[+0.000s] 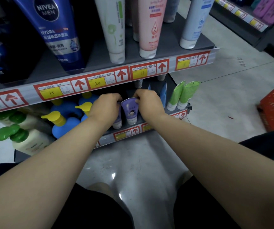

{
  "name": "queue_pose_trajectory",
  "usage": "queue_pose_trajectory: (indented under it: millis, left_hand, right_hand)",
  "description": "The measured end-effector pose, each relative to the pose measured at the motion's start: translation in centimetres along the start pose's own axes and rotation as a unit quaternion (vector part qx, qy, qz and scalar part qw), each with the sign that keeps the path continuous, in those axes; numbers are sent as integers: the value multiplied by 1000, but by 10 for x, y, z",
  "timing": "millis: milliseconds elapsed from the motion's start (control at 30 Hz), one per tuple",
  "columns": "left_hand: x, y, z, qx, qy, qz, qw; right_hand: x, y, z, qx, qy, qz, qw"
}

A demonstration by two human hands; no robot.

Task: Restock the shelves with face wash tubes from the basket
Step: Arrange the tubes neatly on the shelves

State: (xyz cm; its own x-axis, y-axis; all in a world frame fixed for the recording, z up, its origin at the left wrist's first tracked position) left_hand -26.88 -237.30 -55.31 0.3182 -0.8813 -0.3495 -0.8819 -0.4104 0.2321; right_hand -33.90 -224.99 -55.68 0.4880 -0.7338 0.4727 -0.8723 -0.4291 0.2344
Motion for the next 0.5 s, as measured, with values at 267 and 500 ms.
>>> queue_pose_trajectory:
  millis: [267, 500]
  left_hand:
    - [-1, 0, -1, 11, 19, -4, 1000]
    - [-6, 0, -1, 9, 14, 14, 1000]
  right_hand:
    - [8, 2, -1, 22, -42, -27, 999]
    - [2, 0, -4, 5, -74, -62, 995]
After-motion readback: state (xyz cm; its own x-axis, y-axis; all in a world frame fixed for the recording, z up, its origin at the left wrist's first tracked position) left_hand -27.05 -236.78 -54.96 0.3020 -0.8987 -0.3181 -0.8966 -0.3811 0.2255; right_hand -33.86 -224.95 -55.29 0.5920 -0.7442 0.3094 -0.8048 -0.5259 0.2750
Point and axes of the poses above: each hand's wrist, its own y-axis towards the middle knuckle, its own z-axis out of the palm, x = y × z, the point moved 2 cm from there along y, towards the middle knuckle, and after that the axes turned 14 degrees about -x, right-handed, at the moved point
